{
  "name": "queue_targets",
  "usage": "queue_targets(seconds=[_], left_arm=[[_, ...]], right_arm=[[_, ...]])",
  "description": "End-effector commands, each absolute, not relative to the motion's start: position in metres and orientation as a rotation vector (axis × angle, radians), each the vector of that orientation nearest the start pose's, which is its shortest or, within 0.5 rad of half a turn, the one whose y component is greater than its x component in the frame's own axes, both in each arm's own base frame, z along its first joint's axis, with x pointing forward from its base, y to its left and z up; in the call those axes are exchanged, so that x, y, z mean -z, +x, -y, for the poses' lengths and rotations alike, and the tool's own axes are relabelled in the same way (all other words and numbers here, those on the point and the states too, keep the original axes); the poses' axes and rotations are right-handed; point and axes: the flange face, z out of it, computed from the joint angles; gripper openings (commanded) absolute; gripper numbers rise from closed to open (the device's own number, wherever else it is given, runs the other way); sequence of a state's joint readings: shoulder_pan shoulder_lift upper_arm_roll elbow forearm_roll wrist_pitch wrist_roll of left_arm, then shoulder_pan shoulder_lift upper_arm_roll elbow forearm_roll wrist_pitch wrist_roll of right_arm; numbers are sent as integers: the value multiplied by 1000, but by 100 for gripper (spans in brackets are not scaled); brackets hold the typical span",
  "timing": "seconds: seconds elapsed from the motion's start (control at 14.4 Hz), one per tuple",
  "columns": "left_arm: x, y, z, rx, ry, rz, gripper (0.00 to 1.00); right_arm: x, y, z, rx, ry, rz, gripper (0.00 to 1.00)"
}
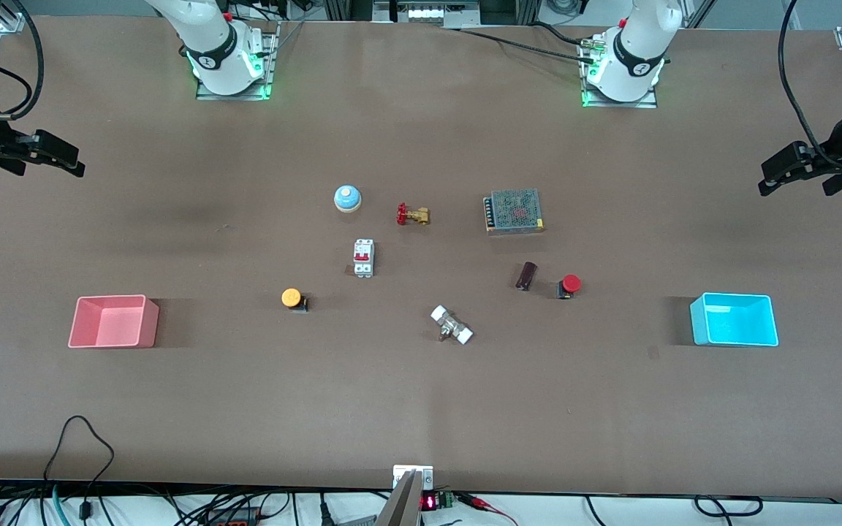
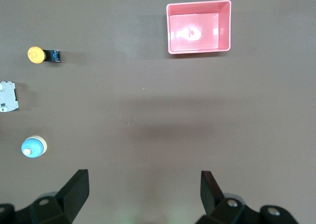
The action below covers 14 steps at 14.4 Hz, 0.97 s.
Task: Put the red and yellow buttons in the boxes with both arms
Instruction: 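Reach the right gripper to the yellow button while the left gripper reaches the red button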
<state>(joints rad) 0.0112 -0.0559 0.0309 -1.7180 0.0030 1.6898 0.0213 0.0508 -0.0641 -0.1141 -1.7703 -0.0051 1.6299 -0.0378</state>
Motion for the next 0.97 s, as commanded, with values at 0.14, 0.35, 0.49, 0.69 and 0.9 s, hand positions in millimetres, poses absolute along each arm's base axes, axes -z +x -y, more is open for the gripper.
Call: queue_targets(seconds=[0.14, 0.35, 0.49, 0.69, 0.9], left_arm=[[-597, 547, -21, 39, -3154, 31, 100], [-586, 553, -15, 15, -3157, 15, 100], [-571, 561, -1, -21, -3186, 2, 100], [-541, 577, 26, -44, -3211, 36, 100], [-498, 599, 54, -74, -3236, 81, 100]], right_arm=[[-577, 526, 40, -114, -3139, -24, 100], [-570, 534, 37, -99, -3137, -37, 100], [-548, 554, 26, -70, -3142, -13, 100], [-506, 584, -21, -36, -3137, 99, 100], [-465, 602, -65, -30, -3143, 174, 100]])
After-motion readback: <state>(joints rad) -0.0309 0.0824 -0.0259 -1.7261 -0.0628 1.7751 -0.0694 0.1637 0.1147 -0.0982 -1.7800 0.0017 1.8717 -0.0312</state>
